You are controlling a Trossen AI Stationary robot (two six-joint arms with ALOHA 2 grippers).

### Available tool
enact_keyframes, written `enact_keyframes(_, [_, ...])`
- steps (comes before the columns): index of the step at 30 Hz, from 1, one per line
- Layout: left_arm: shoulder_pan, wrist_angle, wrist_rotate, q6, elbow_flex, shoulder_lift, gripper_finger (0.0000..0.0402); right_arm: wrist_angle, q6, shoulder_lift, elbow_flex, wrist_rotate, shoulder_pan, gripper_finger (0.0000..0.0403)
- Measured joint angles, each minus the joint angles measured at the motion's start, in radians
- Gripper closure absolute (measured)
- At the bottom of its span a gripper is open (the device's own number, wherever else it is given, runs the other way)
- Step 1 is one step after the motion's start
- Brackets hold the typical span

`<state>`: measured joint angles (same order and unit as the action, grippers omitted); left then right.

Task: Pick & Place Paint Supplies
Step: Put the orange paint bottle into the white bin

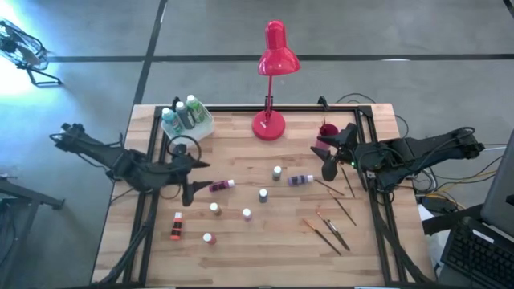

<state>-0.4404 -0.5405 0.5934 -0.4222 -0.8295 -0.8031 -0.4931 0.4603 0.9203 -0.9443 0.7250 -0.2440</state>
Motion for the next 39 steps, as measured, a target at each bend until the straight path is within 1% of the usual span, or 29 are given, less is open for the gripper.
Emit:
enact_keyframes(4, [-0.032,-0.077,0.011,-0.081,0.0,-0.011,0.0127,-0.001,0.0,0.0,0.002,0.0,0.0,0.0195])
enact_keyframes(7, [-0.057,-0.119,-0.001,-0.15,0.0,-0.016,0.0141,-0.001,0.0,0.0,0.002,0.0,0.0,0.0191])
enact_keyframes(11, [-0.099,-0.141,-0.056,-0.243,0.0,-0.016,0.0159,-0.001,0.0,0.0,0.002,0.0,0.0,0.0191])
enact_keyframes(16, [-0.159,-0.169,-0.147,-0.354,0.0,-0.021,0.0173,-0.001,0.0,0.0,0.003,0.0,0.0,0.0201])
enact_keyframes(20, [-0.197,-0.234,-0.2,-0.5,0.0,-0.035,0.0177,-0.001,0.0,0.0,0.004,0.0,0.0,0.0209])
enact_keyframes(23, [-0.22,-0.317,-0.23,-0.612,0.0,-0.055,0.0177,-0.001,0.0,0.0,0.004,0.0,0.0,0.0213])
enact_keyframes(30, [-0.239,-0.505,-0.298,-0.954,0.0,-0.109,0.0177,-0.001,0.003,0.0,0.006,0.0,0.0,0.022])
enact_keyframes(36, [-0.24,-0.551,-0.299,-1.125,0.0,-0.136,0.0178,-0.001,0.0,0.0,0.006,0.0,0.0,0.0213])
enact_keyframes(39, [-0.239,-0.578,-0.297,-1.238,0.001,-0.147,0.0178,-0.001,0.002,0.0,0.006,0.0,0.0,0.0205])
